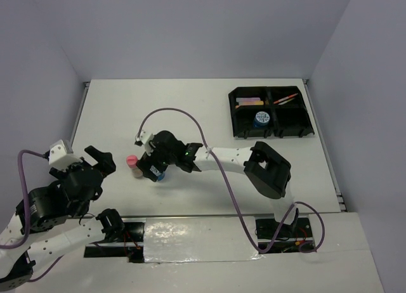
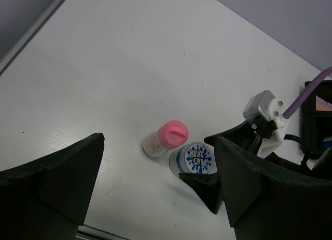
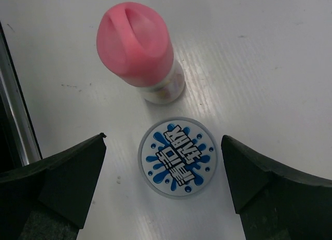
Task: Sort the stationery into containers
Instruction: Pick up the stationery from the center of the board, then place the stationery in the storage box, then pick up the stationery from the center of the board, then place the stationery in the storage box.
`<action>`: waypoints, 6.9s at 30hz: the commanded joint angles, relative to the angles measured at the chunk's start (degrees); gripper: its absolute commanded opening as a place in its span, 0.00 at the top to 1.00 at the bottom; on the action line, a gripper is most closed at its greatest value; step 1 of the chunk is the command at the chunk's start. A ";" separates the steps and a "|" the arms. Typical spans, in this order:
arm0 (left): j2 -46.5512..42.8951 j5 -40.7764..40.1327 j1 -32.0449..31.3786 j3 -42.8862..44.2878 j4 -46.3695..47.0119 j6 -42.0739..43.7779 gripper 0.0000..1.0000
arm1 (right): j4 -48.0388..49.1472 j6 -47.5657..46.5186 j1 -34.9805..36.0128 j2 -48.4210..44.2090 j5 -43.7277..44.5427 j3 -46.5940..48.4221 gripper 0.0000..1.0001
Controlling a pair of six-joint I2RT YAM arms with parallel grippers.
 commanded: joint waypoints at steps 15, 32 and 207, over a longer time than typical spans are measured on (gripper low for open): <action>0.11 1.88 0.32 -1.35 7.15 7.09 0.01 | -1.54 -4.49 2.89 5.19 12.04 3.93 0.34; 0.02 3.11 0.23 -1.87 9.09 9.11 0.01 | -11.19 9.29 -20.91 -7.48 31.47 2.61 1.00; 2.92 5.83 0.23 -2.40 13.04 13.94 0.01 | 9.89 19.15 -66.11 -12.85 46.77 -12.86 0.94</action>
